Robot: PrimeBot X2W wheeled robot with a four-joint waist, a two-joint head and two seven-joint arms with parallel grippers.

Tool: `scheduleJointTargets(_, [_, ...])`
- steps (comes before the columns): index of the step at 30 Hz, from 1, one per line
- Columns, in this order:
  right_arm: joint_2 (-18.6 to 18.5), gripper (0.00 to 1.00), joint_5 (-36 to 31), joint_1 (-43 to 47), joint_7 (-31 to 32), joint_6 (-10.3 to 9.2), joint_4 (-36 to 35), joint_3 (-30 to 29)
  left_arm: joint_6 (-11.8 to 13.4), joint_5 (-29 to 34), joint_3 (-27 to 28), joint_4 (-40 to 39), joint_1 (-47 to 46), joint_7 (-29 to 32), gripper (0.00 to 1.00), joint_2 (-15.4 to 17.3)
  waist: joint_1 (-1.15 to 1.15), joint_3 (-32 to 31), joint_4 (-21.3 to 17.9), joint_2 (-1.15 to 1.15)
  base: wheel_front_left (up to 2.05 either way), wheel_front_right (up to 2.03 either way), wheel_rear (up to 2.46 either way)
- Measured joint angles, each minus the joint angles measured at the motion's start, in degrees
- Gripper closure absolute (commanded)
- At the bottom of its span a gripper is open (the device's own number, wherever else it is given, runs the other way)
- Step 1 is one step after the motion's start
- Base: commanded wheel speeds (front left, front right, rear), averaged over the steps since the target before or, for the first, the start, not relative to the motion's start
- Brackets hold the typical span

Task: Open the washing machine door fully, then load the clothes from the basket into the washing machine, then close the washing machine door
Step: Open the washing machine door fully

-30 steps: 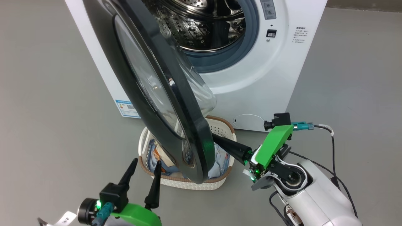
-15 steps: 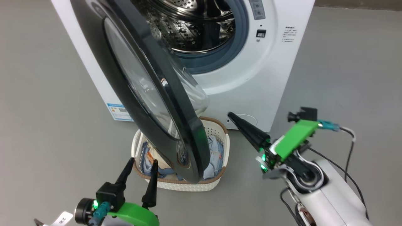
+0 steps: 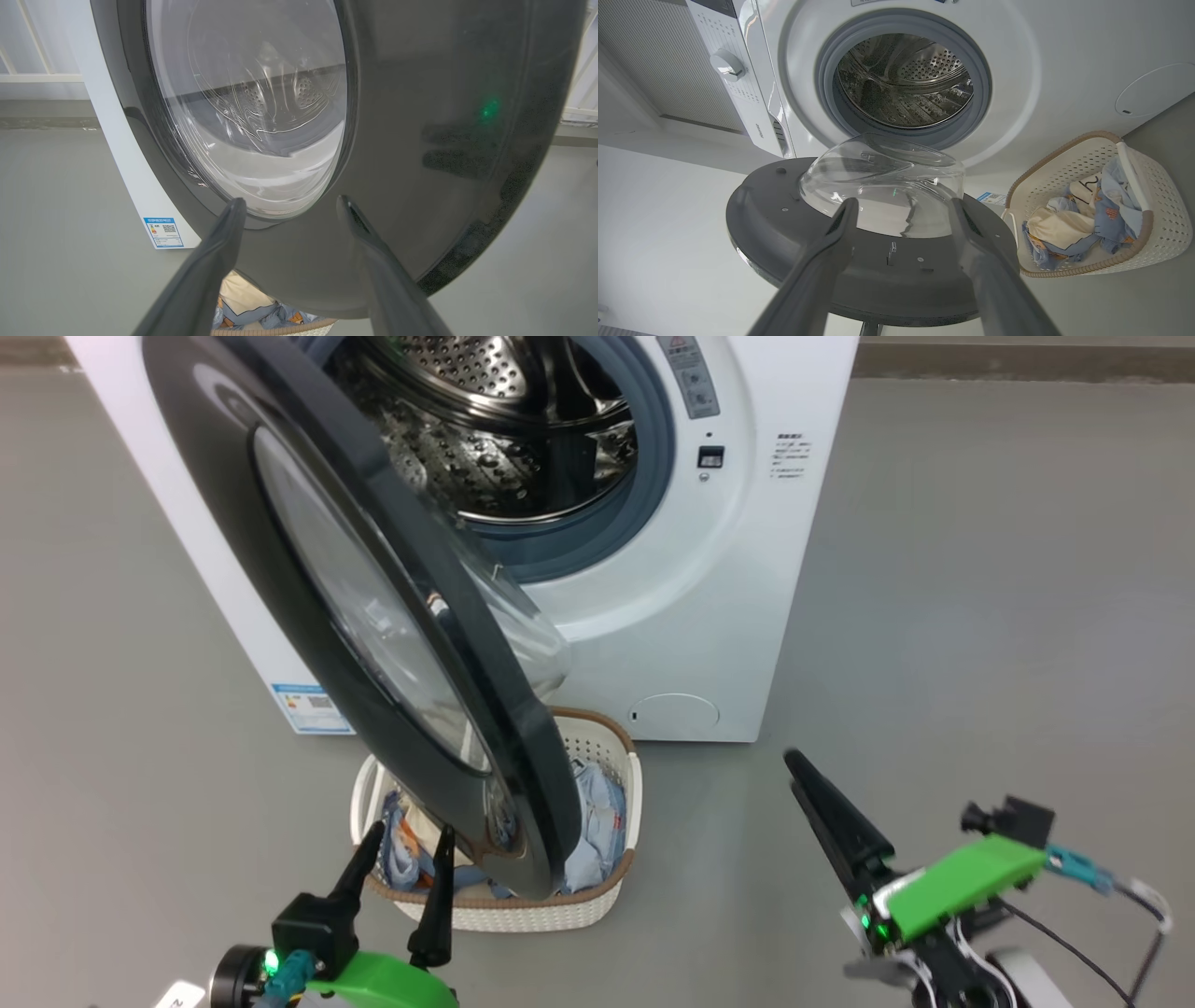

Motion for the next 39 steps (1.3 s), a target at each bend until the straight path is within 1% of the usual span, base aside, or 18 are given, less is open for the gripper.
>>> scheduleJointTargets(2, [-0.86, 0.0, -3.7, 1.74, -2.81, 0.0, -0.11, 0.3, -0.01, 0.0, 0.15, -0.01, 0.29, 0.0, 0.0, 0.01, 0.0, -0.31, -0.48, 0.0, 0.0, 0.0, 0.0])
scheduleJointTargets(6, [-3.53, 0.0, -15.39, 3.4, -10.31, 0.0, 1.89, 1.02, -0.01, 0.0, 0.54, 0.02, 1.66, 0.0, 0.0, 0.12, 0.0, -0.69, -1.5, 0.0, 0.0, 0.0, 0.0])
scheduleJointTargets(7, [-3.53, 0.0, -15.39, 3.4, -10.31, 0.0, 1.89, 1.02, -0.01, 0.0, 0.54, 0.02, 1.66, 0.0, 0.0, 0.12, 0.0, -0.69, -1.5, 0.0, 0.0, 0.0, 0.0])
scheduleJointTargets(10, [-4.63, 0.0, -25.32, 3.88, -15.85, 0.0, 4.67, 1.0, -0.01, 0.01, 0.88, 0.03, 2.06, 0.0, 0.0, 0.22, 0.0, -1.0, -2.17, 0.0, 0.0, 0.0, 0.0])
scheduleJointTargets(12, [-4.9, 0.0, -31.37, 4.36, -18.25, 0.0, 6.73, -0.08, -0.01, 0.01, 1.11, 0.02, 2.06, 0.0, 0.0, 0.23, 0.0, -1.21, -2.55, 0.0, 0.0, 0.0, 0.0])
scheduleJointTargets(15, [-4.82, 0.0, -41.64, 4.5, -20.09, 0.01, 8.77, -4.32, -0.01, 0.01, 1.41, 0.01, 2.11, 0.0, 0.0, 0.43, 0.0, -1.61, -2.98, 0.0, 0.0, 0.0, 0.0])
scheduleJointTargets(18, [-4.16, 0.0, -52.48, 5.03, -20.76, 0.01, 8.54, -10.24, -0.01, 0.03, 1.7, -0.07, 2.27, 0.0, 0.0, 0.64, 0.0, -1.87, -3.27, 0.0, 0.0, 0.0, 0.0])
scheduleJointTargets(22, [-1.57, 0.0, -66.08, 8.47, -20.76, 0.03, 5.28, -16.89, -0.01, 0.52, 1.83, -0.2, 2.91, 0.0, 0.0, 0.65, 0.0, -2.27, -3.45, 0.0, 0.0, 0.0, 0.0])
scheduleJointTargets(25, [0.84, 0.0, -74.27, 10.84, -20.78, 0.05, 1.93, -19.81, -0.01, 0.52, 1.81, -0.19, 3.34, 0.0, 0.0, 0.64, 0.0, -2.62, -3.41, 0.0, 0.0, 0.0, 0.0])
scheduleJointTargets(28, [2.89, 0.0, -79.4, 12.59, -20.8, 0.05, -0.6, -20.84, -0.01, 0.52, 1.79, -0.2, 3.35, 0.0, 0.0, 0.64, 0.0, -2.85, -3.36, 0.0, 0.0, 0.0, 0.0])
scheduleJointTargets(31, [4.13, 0.0, -82.09, 13.71, -20.81, 0.07, -2.36, -21.26, -0.01, 0.52, 1.74, -0.2, 3.35, 0.0, 0.0, 0.62, 0.0, -2.98, -3.28, 0.0, 0.0, 0.0, 0.0])
scheduleJointTargets(34, [5.24, 0.0, -82.88, 14.64, -20.81, 0.07, -3.75, -21.38, -0.01, 0.51, 1.65, -0.2, 3.35, 0.0, 0.0, 0.6, 0.0, -3.1, -3.15, 0.0, 0.0, 0.0, 0.0])
scheduleJointTargets(39, [5.7, 0.0, -82.96, 15.49, -20.8, 0.07, -4.02, -21.56, -0.01, 0.49, 1.34, -0.15, 3.35, 0.0, 0.0, 0.59, 0.0, -3.19, -2.91, 0.0, 0.0, 0.0, 0.0])
